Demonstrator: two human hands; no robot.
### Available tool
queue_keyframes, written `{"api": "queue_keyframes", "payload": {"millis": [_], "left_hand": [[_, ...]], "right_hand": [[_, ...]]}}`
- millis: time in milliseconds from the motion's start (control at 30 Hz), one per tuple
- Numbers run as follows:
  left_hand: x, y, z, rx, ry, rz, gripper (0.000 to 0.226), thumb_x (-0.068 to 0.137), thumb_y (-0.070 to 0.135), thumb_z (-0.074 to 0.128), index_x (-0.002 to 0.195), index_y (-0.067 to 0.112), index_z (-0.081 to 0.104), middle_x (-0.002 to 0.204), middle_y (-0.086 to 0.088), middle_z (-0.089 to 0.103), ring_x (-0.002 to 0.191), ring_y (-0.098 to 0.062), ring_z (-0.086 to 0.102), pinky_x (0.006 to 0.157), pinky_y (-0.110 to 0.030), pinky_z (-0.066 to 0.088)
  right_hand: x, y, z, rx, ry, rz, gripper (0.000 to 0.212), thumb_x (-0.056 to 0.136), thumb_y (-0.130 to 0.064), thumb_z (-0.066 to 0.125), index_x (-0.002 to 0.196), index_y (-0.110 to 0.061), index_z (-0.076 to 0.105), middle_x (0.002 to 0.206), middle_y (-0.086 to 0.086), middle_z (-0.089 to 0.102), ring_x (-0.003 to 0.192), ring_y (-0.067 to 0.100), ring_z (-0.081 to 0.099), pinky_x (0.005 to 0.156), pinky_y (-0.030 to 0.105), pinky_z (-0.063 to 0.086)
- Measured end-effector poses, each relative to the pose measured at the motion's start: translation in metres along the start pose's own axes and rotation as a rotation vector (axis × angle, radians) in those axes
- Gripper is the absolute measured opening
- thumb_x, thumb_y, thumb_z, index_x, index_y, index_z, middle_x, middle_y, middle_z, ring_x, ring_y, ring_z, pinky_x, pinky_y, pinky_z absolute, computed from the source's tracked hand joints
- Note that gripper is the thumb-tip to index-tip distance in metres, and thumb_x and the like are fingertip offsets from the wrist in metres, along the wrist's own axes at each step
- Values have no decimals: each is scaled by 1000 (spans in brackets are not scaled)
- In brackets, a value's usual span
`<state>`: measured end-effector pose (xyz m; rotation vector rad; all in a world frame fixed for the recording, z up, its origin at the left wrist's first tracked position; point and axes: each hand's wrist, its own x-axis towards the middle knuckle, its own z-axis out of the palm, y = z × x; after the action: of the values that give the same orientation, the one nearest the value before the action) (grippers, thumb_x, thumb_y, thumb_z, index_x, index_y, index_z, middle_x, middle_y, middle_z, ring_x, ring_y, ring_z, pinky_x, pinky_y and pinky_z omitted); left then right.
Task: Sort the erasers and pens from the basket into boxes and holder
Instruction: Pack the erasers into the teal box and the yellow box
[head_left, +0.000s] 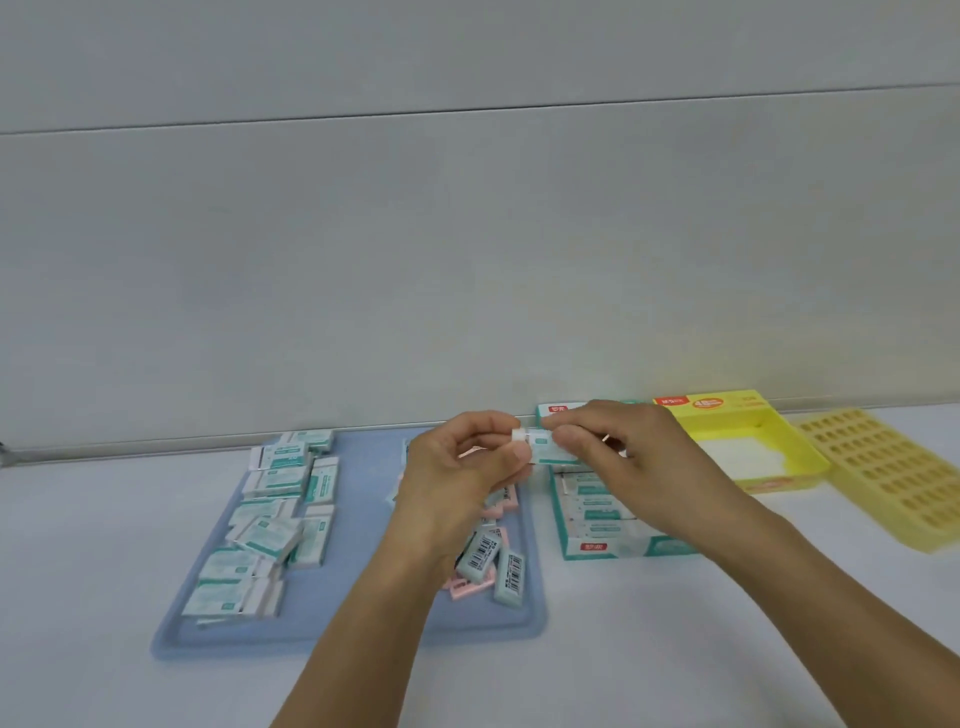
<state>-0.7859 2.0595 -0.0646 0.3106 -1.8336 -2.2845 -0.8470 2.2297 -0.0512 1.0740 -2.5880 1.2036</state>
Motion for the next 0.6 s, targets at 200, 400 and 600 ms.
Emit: {"api": "queue_keyframes", "payload": {"millis": [200,400,600], "left_hand": [[9,-16,28,441,-92,174,21,87,11,70,105,22,69,104,8,70,92,-4,66,92,-28,52],[11,-39,43,1428,-399,360,45,101,44,37,142,27,44,153,14,33,142,-5,23,121,-39,6],[14,-42,42,1503,-405,356,47,101,46,33,144,28,41,156,16,27,143,-2,20,119,-41,-3]], "right_hand": [[-15,36,-24,-331,27,87,15,97,-23,54,99,-19,68,91,-7,69,80,11,60,72,30,46],[-22,66,-22,-743,95,22,7,88,-22,65,84,-17,68,86,0,62,84,25,60,57,35,49],[-21,76,-18,-877,-12,-87,29,58,-11,91,72,-17,66,76,-1,57,70,20,57,33,23,24]]}}
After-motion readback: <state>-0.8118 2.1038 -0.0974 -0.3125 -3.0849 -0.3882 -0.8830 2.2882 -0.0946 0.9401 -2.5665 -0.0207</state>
